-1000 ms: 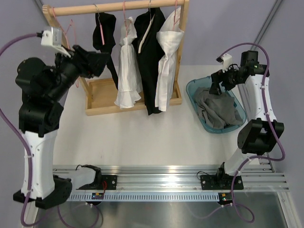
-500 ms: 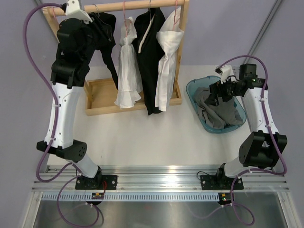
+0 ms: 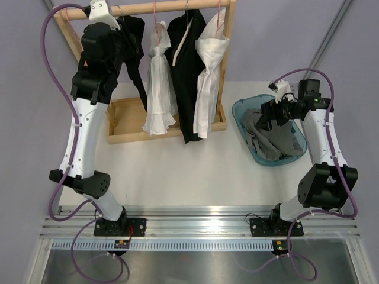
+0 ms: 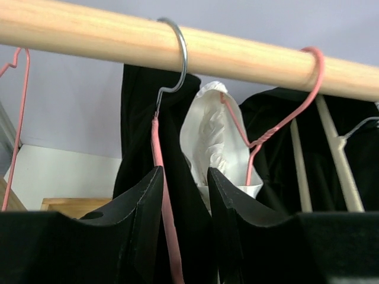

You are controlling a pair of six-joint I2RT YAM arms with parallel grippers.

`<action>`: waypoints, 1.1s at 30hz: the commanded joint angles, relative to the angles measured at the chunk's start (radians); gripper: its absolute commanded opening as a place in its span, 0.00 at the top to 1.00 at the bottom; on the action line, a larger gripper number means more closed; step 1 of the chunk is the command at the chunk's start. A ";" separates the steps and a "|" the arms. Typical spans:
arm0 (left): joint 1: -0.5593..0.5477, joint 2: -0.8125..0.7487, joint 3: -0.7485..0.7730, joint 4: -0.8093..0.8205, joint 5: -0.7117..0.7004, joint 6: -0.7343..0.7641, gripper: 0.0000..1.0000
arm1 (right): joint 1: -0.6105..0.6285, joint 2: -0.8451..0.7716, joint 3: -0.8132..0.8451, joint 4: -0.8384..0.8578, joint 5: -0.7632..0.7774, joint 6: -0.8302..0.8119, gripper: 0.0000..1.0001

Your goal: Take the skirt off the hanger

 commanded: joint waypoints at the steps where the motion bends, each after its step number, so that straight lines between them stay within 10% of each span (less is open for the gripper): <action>1: 0.000 0.032 -0.025 0.023 -0.026 0.031 0.62 | -0.004 -0.040 -0.008 0.030 -0.030 0.013 0.00; 22: 0.045 0.068 -0.108 0.026 -0.058 0.054 0.61 | -0.004 -0.074 -0.040 0.047 -0.048 0.021 0.01; 25: 0.046 0.074 -0.114 0.028 -0.048 0.066 0.66 | -0.004 -0.075 -0.043 0.048 -0.050 0.022 0.00; 29: 0.046 0.071 -0.131 0.055 -0.019 0.073 1.00 | -0.004 -0.081 -0.050 0.048 -0.051 0.022 0.00; 33: 0.046 0.043 -0.127 0.101 0.035 0.086 1.00 | -0.004 -0.100 -0.062 0.047 -0.050 0.013 0.01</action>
